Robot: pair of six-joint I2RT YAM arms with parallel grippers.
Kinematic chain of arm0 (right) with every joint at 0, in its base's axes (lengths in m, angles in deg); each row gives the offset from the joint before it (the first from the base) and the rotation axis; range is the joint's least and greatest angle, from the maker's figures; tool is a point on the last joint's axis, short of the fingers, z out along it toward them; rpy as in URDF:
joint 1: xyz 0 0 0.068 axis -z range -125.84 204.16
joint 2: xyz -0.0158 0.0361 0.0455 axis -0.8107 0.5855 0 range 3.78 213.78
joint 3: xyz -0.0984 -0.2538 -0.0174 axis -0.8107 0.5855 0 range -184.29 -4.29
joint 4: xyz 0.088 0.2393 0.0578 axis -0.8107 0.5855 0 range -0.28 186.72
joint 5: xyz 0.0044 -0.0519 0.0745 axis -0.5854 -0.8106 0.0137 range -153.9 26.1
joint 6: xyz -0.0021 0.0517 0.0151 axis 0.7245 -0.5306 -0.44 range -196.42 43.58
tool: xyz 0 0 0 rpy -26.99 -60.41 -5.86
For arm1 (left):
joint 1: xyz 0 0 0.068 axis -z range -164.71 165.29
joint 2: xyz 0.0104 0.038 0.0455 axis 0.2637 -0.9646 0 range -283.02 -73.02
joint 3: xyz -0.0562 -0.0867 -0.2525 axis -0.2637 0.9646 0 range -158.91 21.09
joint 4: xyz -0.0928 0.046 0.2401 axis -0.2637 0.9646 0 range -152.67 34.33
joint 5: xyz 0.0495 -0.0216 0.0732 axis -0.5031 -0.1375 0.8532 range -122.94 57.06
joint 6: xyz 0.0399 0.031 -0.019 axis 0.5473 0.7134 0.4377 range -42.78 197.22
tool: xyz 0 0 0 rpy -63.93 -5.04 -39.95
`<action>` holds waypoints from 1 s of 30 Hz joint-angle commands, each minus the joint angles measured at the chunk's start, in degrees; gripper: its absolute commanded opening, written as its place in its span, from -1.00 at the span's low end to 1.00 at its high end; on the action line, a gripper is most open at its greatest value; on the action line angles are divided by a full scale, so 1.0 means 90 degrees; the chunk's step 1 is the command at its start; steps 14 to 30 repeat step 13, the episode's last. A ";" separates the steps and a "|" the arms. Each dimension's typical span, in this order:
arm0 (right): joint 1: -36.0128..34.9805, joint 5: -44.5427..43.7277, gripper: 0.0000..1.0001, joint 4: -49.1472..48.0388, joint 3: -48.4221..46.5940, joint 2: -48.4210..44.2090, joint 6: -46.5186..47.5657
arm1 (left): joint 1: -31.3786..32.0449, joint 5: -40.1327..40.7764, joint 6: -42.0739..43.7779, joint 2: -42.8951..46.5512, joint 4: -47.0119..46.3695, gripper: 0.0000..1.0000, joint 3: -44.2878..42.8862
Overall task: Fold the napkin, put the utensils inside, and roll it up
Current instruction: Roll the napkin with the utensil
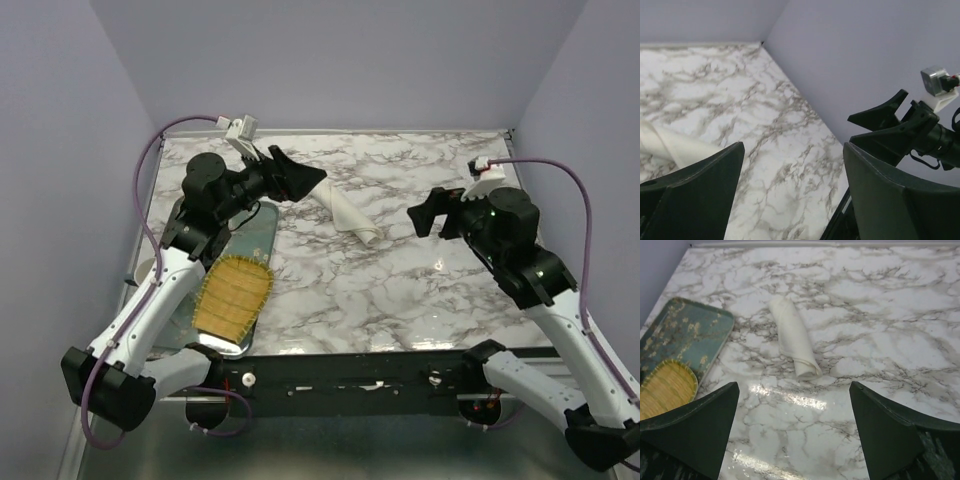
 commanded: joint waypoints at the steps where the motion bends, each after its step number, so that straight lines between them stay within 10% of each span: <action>1: 0.0049 -0.0946 1.00 0.0539 -0.0521 -0.0405 -0.0088 | 0.0015 -0.0050 0.0222 0.0098 -0.0510 0.85 -0.0615; 30: 0.0040 -0.1026 1.00 0.0306 -0.0668 -0.1168 0.0196 | 0.0015 -0.0051 0.0260 0.0136 -0.0656 0.97 -0.1095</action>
